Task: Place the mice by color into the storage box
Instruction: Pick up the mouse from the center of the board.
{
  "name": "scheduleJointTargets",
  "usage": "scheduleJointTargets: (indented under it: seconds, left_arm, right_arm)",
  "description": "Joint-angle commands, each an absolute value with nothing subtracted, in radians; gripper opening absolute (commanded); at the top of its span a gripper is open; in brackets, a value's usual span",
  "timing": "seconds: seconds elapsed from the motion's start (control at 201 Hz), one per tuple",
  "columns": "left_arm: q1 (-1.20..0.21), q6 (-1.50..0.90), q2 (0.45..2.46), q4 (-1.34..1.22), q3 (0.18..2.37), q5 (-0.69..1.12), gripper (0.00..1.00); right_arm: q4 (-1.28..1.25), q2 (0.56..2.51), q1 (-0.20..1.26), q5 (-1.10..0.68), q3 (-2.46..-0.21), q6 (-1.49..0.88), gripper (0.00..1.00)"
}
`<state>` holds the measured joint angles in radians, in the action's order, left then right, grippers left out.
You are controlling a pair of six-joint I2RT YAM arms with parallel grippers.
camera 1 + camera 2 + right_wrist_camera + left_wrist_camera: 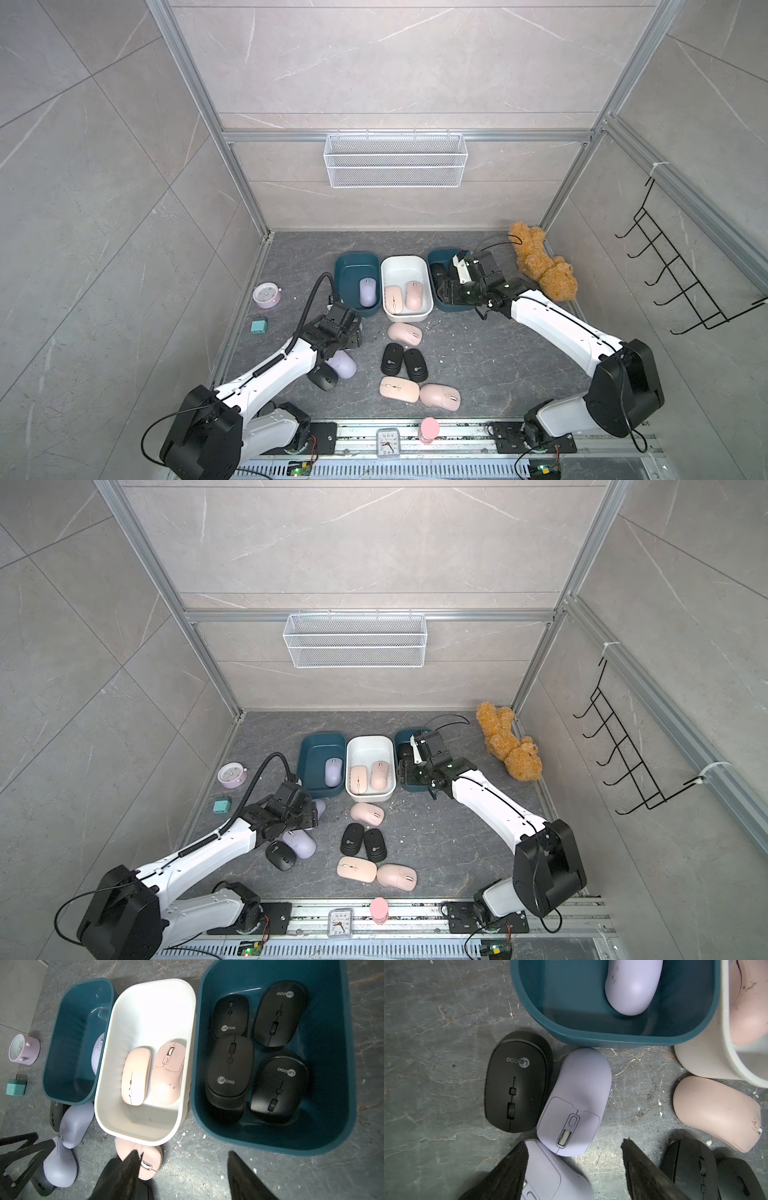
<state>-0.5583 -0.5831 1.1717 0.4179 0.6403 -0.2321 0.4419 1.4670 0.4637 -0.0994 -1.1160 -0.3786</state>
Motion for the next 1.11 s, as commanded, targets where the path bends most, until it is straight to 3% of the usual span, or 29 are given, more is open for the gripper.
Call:
scheduleJointTargets:
  seconds: [0.0, 1.101]
  left_arm:
    - [-0.542, -0.563, 1.197, 0.321, 0.637, -0.194, 0.74]
    - [-0.457, -0.427, 1.406, 0.229, 0.671, -0.072, 0.73]
  right_arm:
    - [0.431, 1.471, 0.471, -0.104, -1.108, -0.398, 0.68]
    - [0.466, 1.515, 0.493, -0.098, -1.169, -0.413, 0.68]
